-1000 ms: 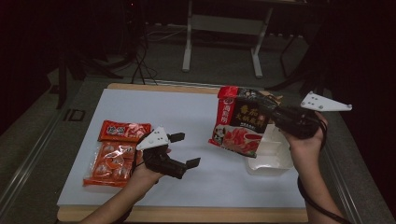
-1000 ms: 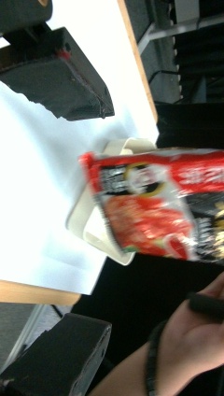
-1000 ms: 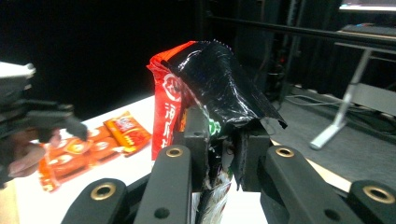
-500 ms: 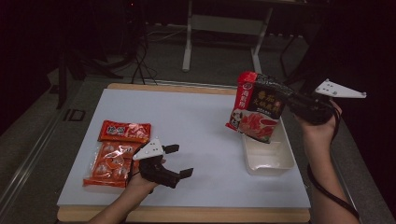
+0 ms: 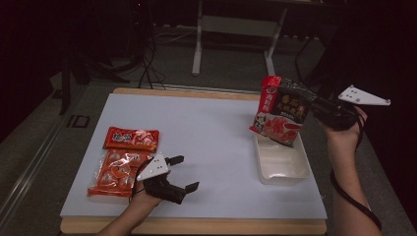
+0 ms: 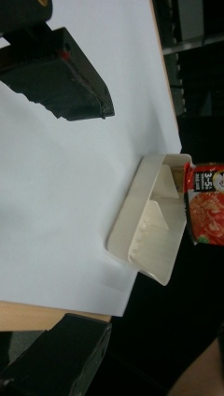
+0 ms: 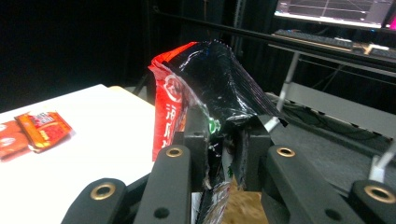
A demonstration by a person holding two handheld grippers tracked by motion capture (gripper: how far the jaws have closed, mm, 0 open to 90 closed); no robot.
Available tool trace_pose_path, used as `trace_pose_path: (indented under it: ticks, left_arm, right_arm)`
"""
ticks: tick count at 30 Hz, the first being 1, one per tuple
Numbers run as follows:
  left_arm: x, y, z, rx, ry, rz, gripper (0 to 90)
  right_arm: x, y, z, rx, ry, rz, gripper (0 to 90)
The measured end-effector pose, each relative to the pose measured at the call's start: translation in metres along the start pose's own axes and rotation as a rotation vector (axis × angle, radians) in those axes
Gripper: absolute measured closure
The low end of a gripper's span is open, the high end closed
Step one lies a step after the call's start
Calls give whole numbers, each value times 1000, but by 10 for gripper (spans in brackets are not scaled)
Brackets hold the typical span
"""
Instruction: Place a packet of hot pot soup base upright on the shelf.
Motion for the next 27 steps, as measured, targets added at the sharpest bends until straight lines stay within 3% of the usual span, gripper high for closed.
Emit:
trace_pose_path:
  ticks: [5, 7, 13, 17, 24, 27]
  left_arm:
    - [-6, -1, 0, -10, 0, 15, 14]
    - [-8, -2, 1, -18, -17, 15, 14]
    - [-13, -5, 1, -14, -29, 16, 14]
    - [-13, -7, 1, -13, -31, 10, 14]
    - [-16, -8, 0, -15, -43, 6, 14]
    - [-17, -7, 1, -13, -45, 7, 14]
  right_arm:
    - [-12, 2, -6, 0, -41, 24, 776]
    - [-18, 4, -9, -2, -47, 40, 776]
    - [-28, 9, -15, -10, -82, 25, 774]
    - [-33, 12, -16, -18, -119, 48, 775]
    - [-44, 19, -12, 23, -149, 85, 773]
    - [-48, 22, -11, 33, -137, 74, 773]
Point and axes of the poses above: each handheld gripper's, and its own axes: y roughly forward along the jaws, x roughly out of its top, z roughly to its left, the point moved 6 cm from there along y, roughly forward along the jaws, and after that the axes turned 8 degrees about -x, right-handed, at the moved point
